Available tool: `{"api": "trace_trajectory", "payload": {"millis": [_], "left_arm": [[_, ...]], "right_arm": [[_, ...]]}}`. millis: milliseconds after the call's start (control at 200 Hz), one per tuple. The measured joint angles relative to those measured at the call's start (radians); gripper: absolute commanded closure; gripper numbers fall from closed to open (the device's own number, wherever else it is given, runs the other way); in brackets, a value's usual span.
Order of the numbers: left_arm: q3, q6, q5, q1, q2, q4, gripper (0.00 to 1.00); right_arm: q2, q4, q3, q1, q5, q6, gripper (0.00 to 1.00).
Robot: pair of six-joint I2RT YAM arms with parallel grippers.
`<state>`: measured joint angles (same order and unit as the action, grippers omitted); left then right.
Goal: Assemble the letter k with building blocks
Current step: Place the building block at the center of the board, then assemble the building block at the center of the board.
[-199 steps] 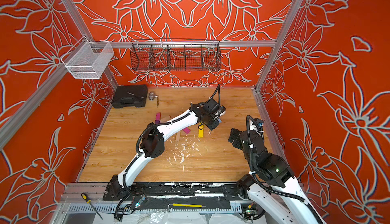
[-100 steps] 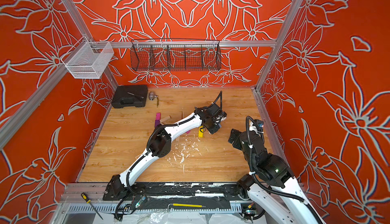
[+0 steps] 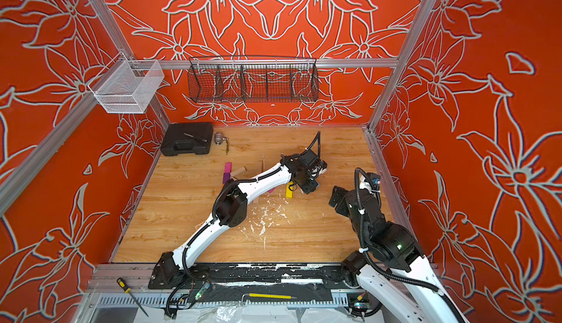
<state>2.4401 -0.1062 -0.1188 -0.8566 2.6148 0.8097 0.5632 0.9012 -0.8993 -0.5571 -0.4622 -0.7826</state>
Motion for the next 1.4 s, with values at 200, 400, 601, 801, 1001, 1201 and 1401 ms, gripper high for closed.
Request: {"api": "trace_trajectory", "payload": {"millis": [200, 400, 601, 801, 1001, 1201, 1401], "left_arm": [[-0.262, 0.054, -0.019, 0.009, -0.232, -0.08, 0.54], [-0.583, 0.112, -0.037, 0.051, -0.614, -0.231, 0.54], [-0.947, 0.16, -0.022, 0.107, -0.999, -0.383, 0.54], [-1.228, 0.138, -0.014, 0.111, -1.3, -0.426, 0.52], [-1.384, 0.036, -0.055, 0.111, -1.521, -0.408, 0.46], [-1.41, -0.168, -0.165, 0.111, -1.561, -0.304, 0.36], [-1.455, -0.372, -0.233, 0.111, -1.561, -0.256, 0.29]], "right_arm": [[0.098, 0.011, -0.035, 0.0, 0.019, -0.01, 0.1], [0.303, 0.019, -0.16, 0.028, 0.095, -0.004, 0.17], [0.525, 0.0, -0.261, 0.087, 0.213, 0.016, 0.32], [0.7, -0.019, -0.323, 0.131, 0.309, -0.027, 0.37], [0.871, -0.063, -0.334, 0.199, 0.375, -0.103, 0.47], [1.041, -0.08, -0.334, 0.273, 0.426, -0.172, 0.51], [1.151, -0.062, -0.345, 0.304, 0.448, -0.254, 0.58]]}}
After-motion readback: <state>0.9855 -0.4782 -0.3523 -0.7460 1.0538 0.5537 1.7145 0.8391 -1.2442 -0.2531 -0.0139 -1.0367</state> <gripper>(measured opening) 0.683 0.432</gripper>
